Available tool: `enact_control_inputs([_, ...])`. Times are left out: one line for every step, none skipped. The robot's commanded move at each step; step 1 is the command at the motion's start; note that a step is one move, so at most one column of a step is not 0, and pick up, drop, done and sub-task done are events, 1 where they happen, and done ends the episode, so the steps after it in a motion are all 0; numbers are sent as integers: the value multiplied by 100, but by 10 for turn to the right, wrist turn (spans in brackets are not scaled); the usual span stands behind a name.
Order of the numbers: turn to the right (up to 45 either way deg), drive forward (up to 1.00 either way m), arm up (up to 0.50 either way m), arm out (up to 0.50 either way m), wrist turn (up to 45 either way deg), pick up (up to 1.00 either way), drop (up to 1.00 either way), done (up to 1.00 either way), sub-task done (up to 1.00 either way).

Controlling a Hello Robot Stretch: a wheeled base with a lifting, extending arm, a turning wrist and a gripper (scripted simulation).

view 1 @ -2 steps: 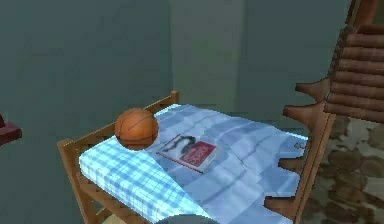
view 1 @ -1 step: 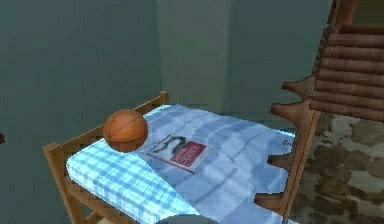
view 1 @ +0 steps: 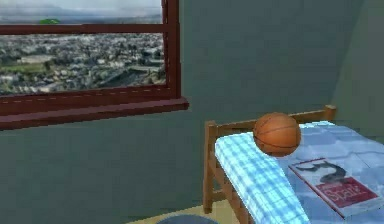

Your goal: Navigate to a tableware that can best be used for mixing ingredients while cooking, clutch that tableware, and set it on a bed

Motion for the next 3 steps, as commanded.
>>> enact_control_inputs([-450, 0, 0, 0, 0, 0, 0, 0, 0])
enact_control_inputs([-240, 0, 0, 0, 0, 0, 0, 0, 0])
enact_control_inputs([450, 0, 0, 0, 0, 0, 0, 0, 0])
